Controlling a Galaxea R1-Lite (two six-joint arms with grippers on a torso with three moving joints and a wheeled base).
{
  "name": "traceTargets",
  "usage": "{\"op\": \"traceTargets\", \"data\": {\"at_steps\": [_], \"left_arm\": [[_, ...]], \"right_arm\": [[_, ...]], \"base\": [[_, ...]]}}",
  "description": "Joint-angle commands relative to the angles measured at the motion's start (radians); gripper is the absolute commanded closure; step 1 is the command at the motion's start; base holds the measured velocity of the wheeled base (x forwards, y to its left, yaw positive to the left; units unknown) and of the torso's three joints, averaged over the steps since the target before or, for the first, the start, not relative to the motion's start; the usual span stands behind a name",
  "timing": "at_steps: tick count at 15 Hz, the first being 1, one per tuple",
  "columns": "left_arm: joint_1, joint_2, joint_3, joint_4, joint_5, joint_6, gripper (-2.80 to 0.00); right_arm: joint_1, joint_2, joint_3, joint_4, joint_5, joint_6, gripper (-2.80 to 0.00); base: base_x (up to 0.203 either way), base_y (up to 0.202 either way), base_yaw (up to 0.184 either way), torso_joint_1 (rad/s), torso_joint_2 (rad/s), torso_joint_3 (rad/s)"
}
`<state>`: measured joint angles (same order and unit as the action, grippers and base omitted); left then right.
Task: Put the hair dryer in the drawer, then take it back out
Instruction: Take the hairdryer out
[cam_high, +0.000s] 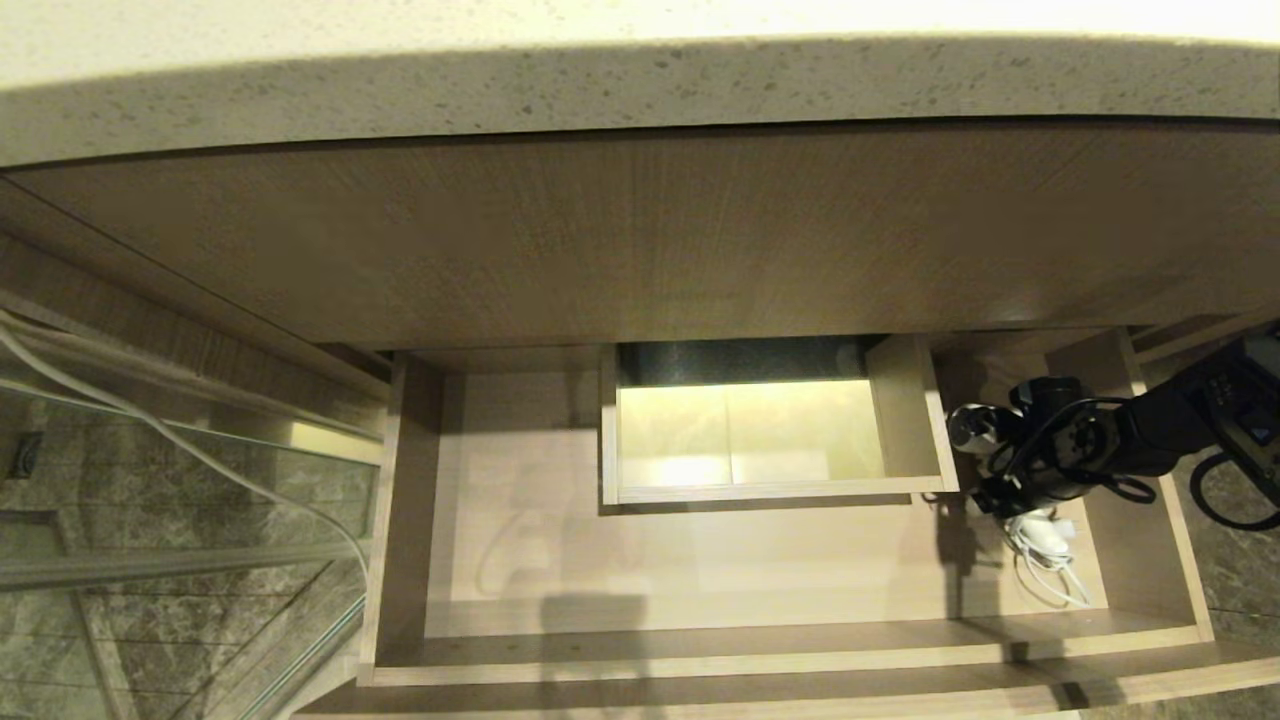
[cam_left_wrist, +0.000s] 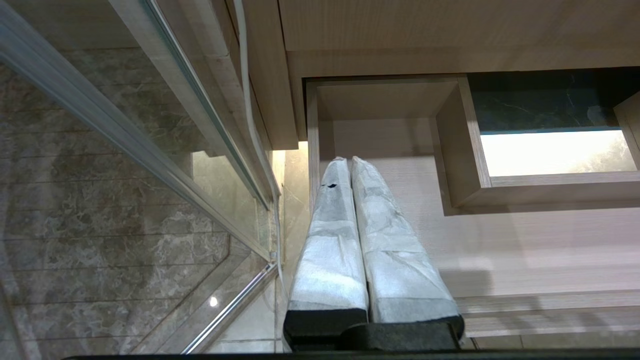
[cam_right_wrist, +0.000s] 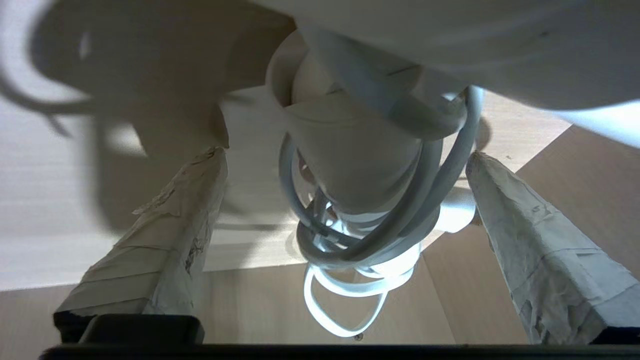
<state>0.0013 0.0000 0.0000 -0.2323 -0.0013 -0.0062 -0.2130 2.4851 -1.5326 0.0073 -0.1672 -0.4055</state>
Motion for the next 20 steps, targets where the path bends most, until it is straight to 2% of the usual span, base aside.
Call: {"op": "traceTargets", "data": {"at_steps": [1,6,10,13,15,18,19,20], "left_arm": [[0.000,0.000,0.040,-0.001,0.000,-0.001,0.00],[0.000,0.000,0.040,-0.002,0.000,-0.001,0.00],[0.000,0.000,0.040,-0.002,0.000,0.000,0.00],[0.000,0.000,0.040,-0.002,0.000,0.000,0.00],[0.000,0.000,0.040,-0.001,0.000,0.000,0.00],[0.000,0.000,0.040,-0.001,0.000,0.000,0.00],[0.000,0.000,0.040,-0.002,0.000,-0.001,0.00],[0.000,0.000,0.040,-0.002,0.000,0.000,0.00]], "right_arm": [[0.001,0.022,-0.008,0.000,-0.002,0.014,-2.80],[-0.002,0.035,-0.009,0.003,-0.002,0.034,-2.80],[-0.002,0.033,-0.041,0.016,0.001,0.119,-2.80],[0.003,0.010,-0.056,0.024,0.070,0.155,-2.80],[0.009,0.005,-0.060,0.028,0.085,0.192,-2.80],[0.014,0.016,-0.071,0.017,0.105,0.200,-2.80],[0.013,0.019,-0.087,0.025,0.108,0.194,0.00],[0.012,0.019,-0.093,0.020,0.107,0.195,0.00]], "base": [[0.000,0.000,0.000,0.000,0.00,0.000],[0.000,0.000,0.000,0.000,0.00,0.000],[0.000,0.000,0.000,0.000,0.00,0.000],[0.000,0.000,0.000,0.000,0.00,0.000],[0.000,0.000,0.000,0.000,0.00,0.000],[0.000,0.000,0.000,0.000,0.00,0.000],[0.000,0.000,0.000,0.000,0.00,0.000],[0.000,0.000,0.000,0.000,0.00,0.000]]}}
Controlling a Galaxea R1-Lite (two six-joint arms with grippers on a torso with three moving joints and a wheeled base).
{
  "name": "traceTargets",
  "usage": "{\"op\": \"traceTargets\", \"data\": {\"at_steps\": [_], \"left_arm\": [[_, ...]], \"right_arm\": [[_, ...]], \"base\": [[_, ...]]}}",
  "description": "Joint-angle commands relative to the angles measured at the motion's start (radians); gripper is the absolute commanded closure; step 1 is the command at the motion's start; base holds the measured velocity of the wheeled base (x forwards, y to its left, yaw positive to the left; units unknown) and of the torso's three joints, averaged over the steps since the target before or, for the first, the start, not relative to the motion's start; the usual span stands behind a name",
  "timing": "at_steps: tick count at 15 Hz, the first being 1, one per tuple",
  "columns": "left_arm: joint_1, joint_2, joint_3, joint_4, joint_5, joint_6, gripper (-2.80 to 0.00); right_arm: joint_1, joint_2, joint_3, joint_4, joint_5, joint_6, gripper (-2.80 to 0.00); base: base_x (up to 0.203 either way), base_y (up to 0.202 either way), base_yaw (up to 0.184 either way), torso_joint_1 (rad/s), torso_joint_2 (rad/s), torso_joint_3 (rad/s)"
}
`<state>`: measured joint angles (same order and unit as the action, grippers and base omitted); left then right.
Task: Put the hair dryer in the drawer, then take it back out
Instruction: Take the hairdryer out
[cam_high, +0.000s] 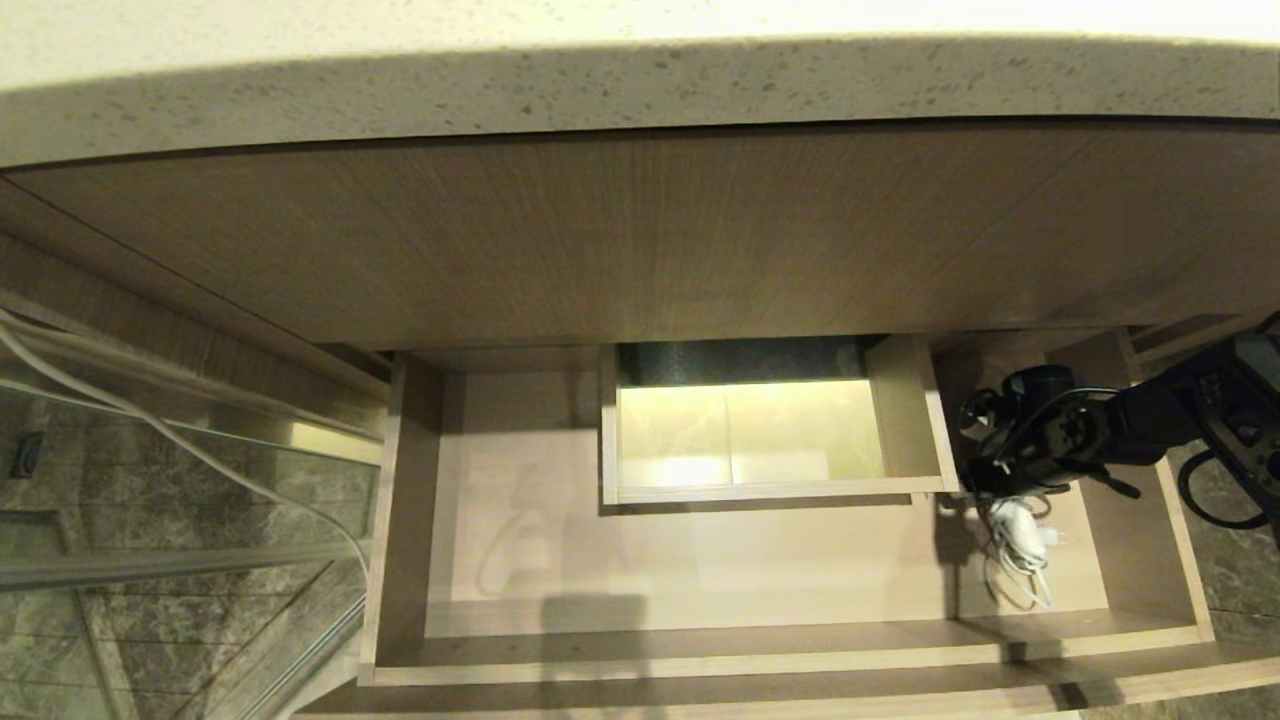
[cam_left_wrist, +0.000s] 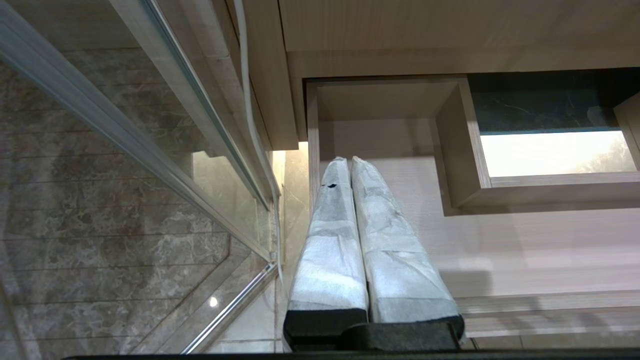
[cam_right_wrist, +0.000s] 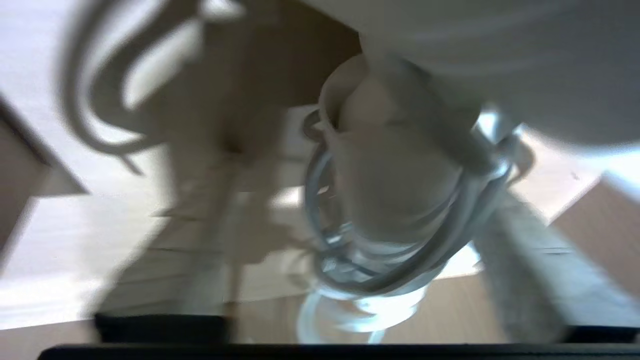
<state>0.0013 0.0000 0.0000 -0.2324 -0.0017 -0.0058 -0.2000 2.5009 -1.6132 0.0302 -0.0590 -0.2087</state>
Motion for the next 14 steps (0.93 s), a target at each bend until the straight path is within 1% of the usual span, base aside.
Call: {"op": "traceTargets", "data": {"at_steps": [1,9,14], "left_arm": [[0.000,0.000,0.040,-0.001,0.000,-0.001,0.00],[0.000,0.000,0.040,-0.002,0.000,-0.001,0.00],[0.000,0.000,0.040,-0.002,0.000,-0.002,0.00]], "right_arm": [[0.001,0.006,-0.016,-0.006,-0.001,-0.001,0.00],[-0.001,-0.043,-0.033,0.002,-0.002,-0.015,0.00],[-0.004,-0.126,0.019,0.009,-0.006,-0.020,0.00]], "base": [[0.000,0.000,0.000,0.000,0.00,0.000],[0.000,0.000,0.000,0.000,0.00,0.000],[0.000,0.000,0.000,0.000,0.00,0.000]]}}
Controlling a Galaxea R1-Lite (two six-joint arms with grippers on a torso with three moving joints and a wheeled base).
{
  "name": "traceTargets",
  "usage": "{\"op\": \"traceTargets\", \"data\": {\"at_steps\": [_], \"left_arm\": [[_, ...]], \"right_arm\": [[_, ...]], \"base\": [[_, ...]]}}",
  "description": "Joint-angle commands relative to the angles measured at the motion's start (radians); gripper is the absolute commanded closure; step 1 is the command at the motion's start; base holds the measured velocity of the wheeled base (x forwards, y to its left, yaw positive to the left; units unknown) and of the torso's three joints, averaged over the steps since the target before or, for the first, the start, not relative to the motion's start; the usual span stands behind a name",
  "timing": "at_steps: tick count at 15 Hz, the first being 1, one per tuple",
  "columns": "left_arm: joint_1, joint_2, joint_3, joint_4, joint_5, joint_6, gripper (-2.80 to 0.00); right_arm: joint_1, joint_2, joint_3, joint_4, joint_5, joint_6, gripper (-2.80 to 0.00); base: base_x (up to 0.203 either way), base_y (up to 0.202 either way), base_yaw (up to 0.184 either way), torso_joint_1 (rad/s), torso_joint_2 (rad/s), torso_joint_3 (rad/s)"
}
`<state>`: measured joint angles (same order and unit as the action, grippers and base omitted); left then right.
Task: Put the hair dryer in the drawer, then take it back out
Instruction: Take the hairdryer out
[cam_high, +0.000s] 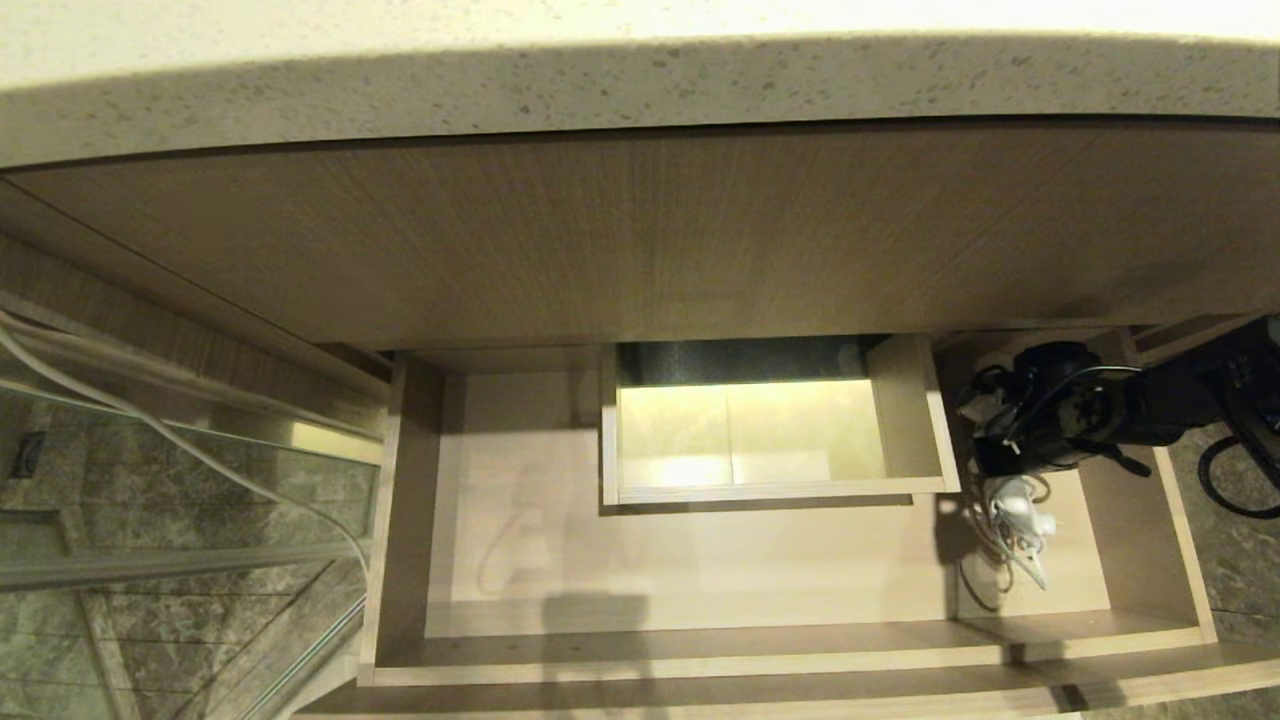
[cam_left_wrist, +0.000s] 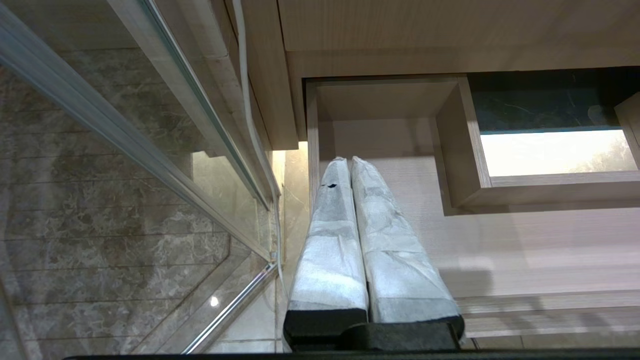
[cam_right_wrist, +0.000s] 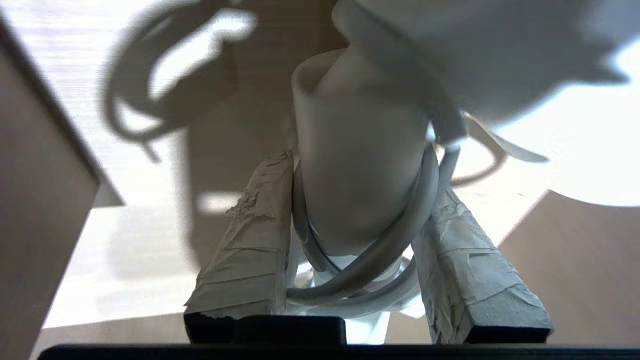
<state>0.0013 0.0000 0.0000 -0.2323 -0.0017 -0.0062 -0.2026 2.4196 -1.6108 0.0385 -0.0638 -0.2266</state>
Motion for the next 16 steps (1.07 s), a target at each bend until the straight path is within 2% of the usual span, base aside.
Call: {"op": "traceTargets", "data": {"at_steps": [1,16], "left_arm": [[0.000,0.000,0.040,-0.002,0.000,-0.001,0.00],[0.000,0.000,0.040,-0.002,0.000,-0.001,0.00]], "right_arm": [[-0.001,-0.062,0.028,0.003,-0.002,-0.002,0.00],[-0.006,-0.289,0.202,0.015,0.004,-0.011,0.00]], "base": [[0.000,0.000,0.000,0.000,0.00,0.000],[0.000,0.000,0.000,0.000,0.00,0.000]]}}
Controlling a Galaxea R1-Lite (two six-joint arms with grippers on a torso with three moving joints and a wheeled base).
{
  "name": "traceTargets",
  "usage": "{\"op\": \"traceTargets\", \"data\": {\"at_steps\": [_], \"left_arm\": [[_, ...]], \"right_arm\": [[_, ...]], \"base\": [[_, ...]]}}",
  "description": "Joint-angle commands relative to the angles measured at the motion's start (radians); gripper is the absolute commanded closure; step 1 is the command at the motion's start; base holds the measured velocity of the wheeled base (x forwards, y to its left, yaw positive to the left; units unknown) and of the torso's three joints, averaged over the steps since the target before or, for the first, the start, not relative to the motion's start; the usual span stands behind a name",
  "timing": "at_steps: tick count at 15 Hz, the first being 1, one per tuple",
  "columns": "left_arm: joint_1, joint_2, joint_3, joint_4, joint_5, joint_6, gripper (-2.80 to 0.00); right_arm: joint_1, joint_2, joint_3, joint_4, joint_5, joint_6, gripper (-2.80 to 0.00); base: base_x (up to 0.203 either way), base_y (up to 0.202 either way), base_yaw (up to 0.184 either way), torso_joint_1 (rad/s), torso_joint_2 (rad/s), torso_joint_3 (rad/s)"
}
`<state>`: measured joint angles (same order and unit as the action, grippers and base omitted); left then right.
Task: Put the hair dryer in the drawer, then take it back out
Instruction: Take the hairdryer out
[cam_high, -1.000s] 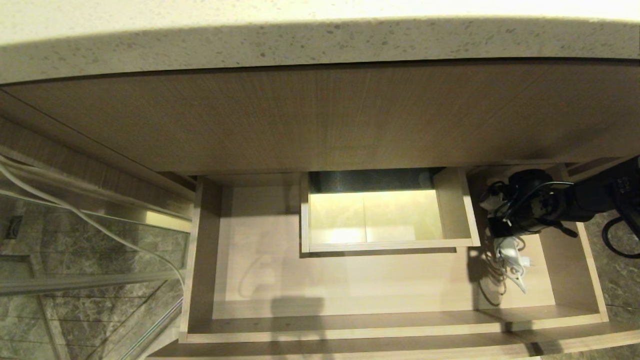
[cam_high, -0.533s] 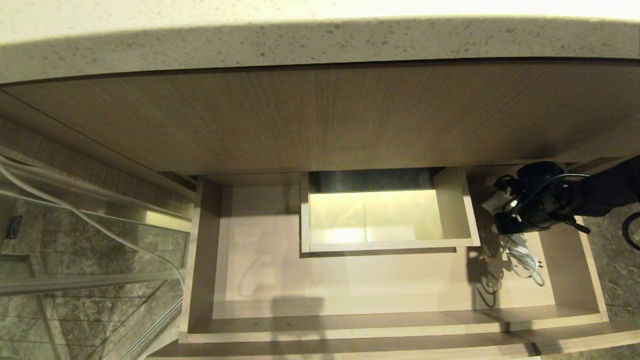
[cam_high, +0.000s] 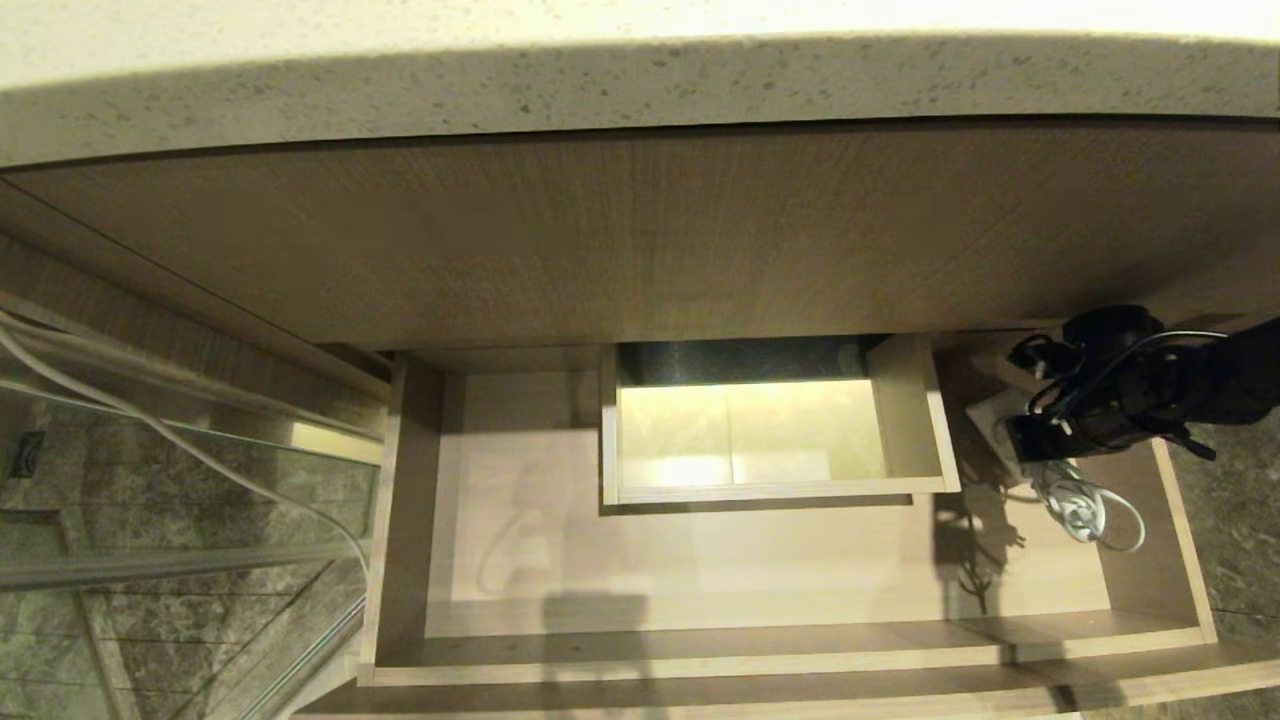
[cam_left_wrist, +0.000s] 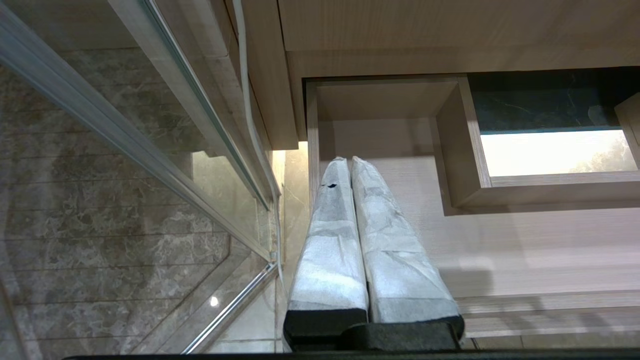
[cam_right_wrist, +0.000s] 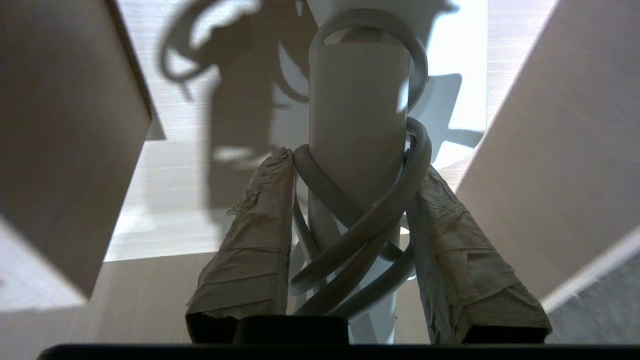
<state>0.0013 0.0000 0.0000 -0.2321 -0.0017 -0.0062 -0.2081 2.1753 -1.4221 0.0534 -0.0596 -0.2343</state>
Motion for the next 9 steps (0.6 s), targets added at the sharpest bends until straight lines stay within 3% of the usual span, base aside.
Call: {"op": "traceTargets", "data": {"at_steps": [1,9], "left_arm": [[0.000,0.000,0.040,-0.001,0.000,-0.001,0.00],[0.000,0.000,0.040,-0.002,0.000,-0.001,0.00]], "right_arm": [[-0.001,-0.064,0.027,0.000,0.000,-0.004,0.00],[-0.002,-0.248,0.193,0.002,0.001,-0.052,0.00]], "base": [[0.000,0.000,0.000,0.000,0.00,0.000],[0.000,0.000,0.000,0.000,0.00,0.000]]}}
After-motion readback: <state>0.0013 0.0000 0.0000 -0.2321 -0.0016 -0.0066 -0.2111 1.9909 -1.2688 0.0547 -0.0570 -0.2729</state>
